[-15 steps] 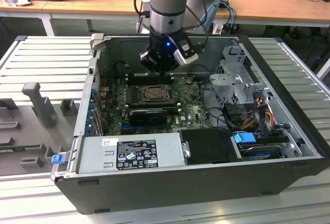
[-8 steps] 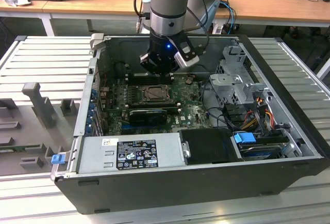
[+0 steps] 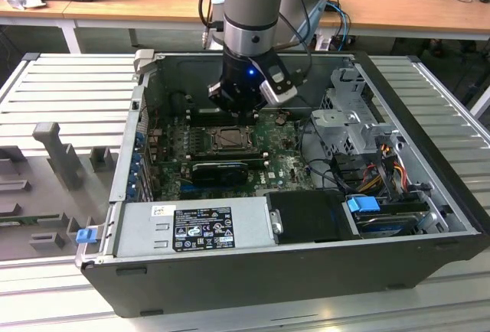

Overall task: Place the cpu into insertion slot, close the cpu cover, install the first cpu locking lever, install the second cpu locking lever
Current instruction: 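Install the second cpu locking lever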

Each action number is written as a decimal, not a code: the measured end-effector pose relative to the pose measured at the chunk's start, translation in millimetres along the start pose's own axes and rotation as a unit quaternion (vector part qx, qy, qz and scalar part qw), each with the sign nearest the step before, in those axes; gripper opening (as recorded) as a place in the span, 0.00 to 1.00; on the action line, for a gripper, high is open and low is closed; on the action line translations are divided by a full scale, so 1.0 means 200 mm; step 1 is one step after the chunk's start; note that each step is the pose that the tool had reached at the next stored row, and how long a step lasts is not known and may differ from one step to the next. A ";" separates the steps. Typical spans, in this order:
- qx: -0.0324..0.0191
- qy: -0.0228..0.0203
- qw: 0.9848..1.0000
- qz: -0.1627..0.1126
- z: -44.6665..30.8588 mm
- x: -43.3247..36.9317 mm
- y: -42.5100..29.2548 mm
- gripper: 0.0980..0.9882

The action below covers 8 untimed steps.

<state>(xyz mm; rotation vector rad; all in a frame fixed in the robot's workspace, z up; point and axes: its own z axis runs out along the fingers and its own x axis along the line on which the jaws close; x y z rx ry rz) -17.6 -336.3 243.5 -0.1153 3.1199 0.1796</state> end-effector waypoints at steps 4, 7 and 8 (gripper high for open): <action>0.000 0.000 1.000 0.000 -0.002 0.002 -0.019 0.01; 0.000 0.000 1.000 0.000 -0.005 0.003 -0.046 0.01; 0.000 0.000 1.000 0.000 -0.007 0.004 -0.052 0.01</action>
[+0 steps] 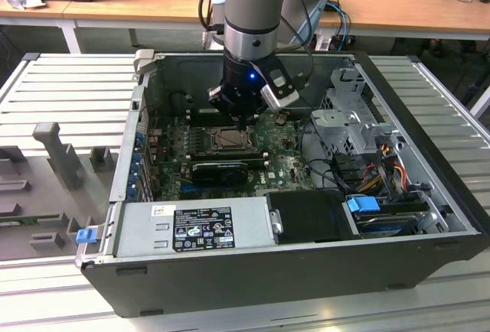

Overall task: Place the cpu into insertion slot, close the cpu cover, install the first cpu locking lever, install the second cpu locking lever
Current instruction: 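Install the second cpu locking lever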

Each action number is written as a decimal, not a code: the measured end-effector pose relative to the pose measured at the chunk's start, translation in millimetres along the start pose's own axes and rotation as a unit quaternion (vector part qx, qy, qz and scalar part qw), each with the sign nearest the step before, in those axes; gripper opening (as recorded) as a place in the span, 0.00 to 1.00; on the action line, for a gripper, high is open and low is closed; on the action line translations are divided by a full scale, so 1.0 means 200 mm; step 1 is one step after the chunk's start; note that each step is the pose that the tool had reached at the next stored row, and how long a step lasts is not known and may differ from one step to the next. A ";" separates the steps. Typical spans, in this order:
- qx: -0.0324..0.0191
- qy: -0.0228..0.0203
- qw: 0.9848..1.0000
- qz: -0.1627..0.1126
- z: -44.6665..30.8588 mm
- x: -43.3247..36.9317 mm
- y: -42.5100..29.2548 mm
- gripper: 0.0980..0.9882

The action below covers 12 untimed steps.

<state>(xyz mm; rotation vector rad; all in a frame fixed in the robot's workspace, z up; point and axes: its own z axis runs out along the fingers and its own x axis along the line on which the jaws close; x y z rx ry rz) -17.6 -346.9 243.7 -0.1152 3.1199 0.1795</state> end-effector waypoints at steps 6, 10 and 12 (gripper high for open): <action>0.000 0.000 1.000 0.000 -0.005 0.005 -0.058 0.01; 0.000 0.002 1.000 -0.001 0.023 0.008 -0.098 0.01; 0.000 0.003 1.000 -0.001 0.032 0.012 -0.114 0.01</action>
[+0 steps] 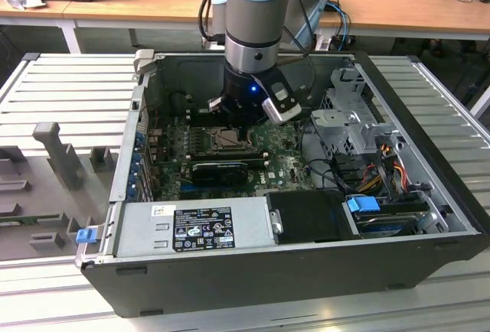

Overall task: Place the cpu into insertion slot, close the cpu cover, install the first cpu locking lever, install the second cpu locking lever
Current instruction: 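Install the second cpu locking lever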

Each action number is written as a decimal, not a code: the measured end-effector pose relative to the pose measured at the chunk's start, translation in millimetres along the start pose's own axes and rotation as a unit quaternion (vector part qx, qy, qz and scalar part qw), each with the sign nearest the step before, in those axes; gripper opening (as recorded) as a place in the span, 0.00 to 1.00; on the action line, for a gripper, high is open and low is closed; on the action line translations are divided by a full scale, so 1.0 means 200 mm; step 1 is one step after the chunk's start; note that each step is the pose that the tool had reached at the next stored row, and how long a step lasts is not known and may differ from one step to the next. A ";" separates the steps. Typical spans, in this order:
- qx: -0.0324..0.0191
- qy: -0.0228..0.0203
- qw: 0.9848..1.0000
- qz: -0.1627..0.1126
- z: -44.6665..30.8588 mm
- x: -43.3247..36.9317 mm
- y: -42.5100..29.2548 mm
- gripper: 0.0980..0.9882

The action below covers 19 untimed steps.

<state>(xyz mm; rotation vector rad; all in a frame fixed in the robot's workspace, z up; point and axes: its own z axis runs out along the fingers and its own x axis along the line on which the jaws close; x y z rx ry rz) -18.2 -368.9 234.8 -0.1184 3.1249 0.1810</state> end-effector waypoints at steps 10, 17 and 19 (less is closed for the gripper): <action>-0.002 0.001 1.000 -0.008 0.018 0.139 -0.055 0.01; -0.006 0.004 0.999 -0.036 0.067 0.203 -0.056 0.01; -0.006 0.004 0.999 -0.037 0.085 0.204 -0.058 0.01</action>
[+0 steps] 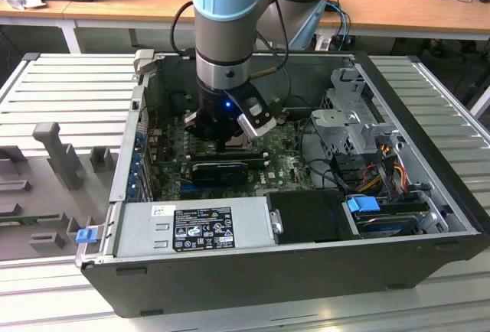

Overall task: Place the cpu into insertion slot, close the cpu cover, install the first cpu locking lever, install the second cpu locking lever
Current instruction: 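Install the second cpu locking lever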

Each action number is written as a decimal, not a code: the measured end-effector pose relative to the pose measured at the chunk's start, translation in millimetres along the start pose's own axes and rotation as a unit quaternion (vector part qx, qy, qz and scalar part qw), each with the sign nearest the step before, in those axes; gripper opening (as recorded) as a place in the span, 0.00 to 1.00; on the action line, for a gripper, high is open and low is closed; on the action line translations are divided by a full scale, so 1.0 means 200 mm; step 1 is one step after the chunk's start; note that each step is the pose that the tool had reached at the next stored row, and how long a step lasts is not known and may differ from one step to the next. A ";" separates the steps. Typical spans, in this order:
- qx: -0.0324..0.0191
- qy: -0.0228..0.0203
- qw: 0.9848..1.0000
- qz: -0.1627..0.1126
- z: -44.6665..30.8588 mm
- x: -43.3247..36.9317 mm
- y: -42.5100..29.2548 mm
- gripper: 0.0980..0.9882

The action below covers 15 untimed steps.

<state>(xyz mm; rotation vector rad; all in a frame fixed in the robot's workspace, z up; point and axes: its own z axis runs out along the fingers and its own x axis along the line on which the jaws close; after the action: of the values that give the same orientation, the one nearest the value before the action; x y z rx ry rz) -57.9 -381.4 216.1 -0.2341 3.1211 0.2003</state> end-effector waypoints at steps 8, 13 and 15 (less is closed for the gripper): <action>-0.013 -0.002 1.000 0.000 0.030 0.076 -0.005 0.01; -0.024 -0.003 1.000 0.000 0.045 0.093 -0.005 0.01; -0.029 -0.004 1.000 0.000 0.050 0.093 -0.006 0.01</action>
<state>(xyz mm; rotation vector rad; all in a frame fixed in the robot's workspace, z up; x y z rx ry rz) -76.3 -384.1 205.7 -0.2333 3.1097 0.2909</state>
